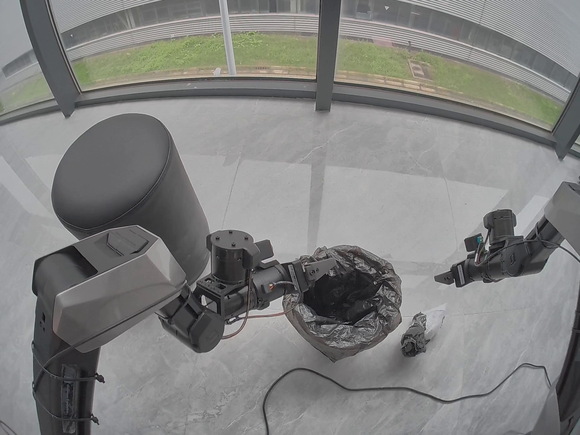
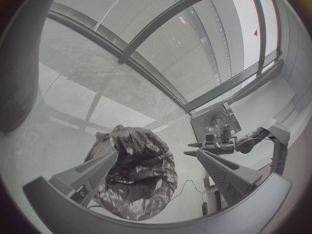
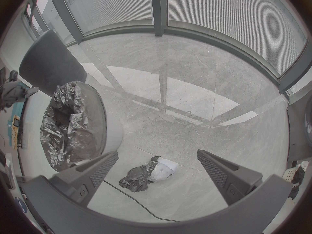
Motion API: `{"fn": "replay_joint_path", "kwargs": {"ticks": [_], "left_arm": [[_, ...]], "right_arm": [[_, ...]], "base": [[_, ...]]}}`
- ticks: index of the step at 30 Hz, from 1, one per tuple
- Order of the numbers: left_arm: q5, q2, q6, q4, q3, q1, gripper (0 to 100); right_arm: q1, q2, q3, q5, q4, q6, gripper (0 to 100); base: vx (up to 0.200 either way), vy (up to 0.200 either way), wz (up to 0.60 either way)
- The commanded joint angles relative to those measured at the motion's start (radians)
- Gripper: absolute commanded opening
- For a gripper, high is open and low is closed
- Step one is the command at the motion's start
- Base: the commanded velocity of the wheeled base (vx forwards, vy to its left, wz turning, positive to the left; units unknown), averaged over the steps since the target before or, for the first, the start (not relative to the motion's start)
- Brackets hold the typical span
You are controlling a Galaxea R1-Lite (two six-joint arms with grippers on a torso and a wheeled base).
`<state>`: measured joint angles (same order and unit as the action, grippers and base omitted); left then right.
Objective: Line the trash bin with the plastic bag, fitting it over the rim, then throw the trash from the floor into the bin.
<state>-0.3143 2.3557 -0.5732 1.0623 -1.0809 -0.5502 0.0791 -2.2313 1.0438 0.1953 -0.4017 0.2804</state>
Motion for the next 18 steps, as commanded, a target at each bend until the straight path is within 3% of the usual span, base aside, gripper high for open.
{"fn": "replay_joint_path", "kwargs": {"ticks": [1, 9, 18], "left_arm": [[0.032, -0.043, -0.057, 0.126, 0.176, -0.034, 100], [0.040, -0.038, -0.060, 0.243, 0.260, -0.040, 100], [0.064, -0.018, -0.077, 0.311, 0.260, -0.039, 100]], "right_arm": [[-0.002, -0.160, 0.170, -0.043, 0.066, 0.016, 100], [-0.021, -0.286, 0.346, -0.105, 0.118, 0.019, 100], [-0.019, -0.386, 0.512, -0.215, 0.241, 0.023, 100]], "base": [[-0.200, 0.000, 0.00], [-0.200, 0.000, 0.00], [0.000, 0.000, 0.00]]}}
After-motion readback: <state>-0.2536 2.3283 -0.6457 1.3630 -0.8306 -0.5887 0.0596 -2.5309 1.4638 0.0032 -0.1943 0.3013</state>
